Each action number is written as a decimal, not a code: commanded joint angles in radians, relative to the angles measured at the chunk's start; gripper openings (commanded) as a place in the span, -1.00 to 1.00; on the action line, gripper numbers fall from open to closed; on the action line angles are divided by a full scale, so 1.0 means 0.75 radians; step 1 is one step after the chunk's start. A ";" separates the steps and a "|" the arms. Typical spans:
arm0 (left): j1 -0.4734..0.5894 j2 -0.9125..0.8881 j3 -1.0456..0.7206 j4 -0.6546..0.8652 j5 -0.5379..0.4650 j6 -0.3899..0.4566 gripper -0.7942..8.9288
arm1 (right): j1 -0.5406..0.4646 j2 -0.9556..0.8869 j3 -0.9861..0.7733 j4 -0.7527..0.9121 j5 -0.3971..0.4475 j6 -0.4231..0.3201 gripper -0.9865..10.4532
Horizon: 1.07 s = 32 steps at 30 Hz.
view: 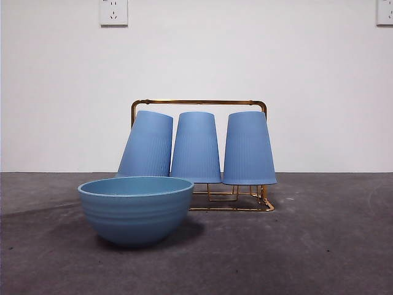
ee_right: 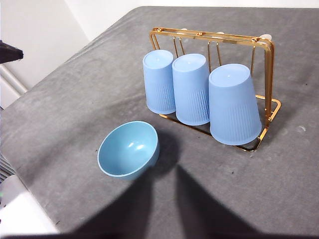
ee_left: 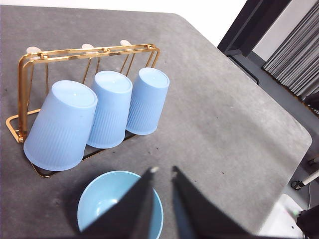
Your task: Right arm lift cup from the cupboard, then place it on the right of the bowl
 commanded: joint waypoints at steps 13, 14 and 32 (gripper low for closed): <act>-0.005 0.013 0.025 -0.040 0.007 0.020 0.32 | 0.081 0.109 0.052 -0.008 0.016 0.140 0.13; -0.005 0.013 0.025 -0.048 0.007 0.024 0.32 | 0.097 0.145 0.071 -0.018 0.029 0.143 0.13; -0.032 0.013 0.019 -0.119 0.006 0.048 0.32 | 0.482 1.348 1.072 -0.524 0.682 0.139 0.13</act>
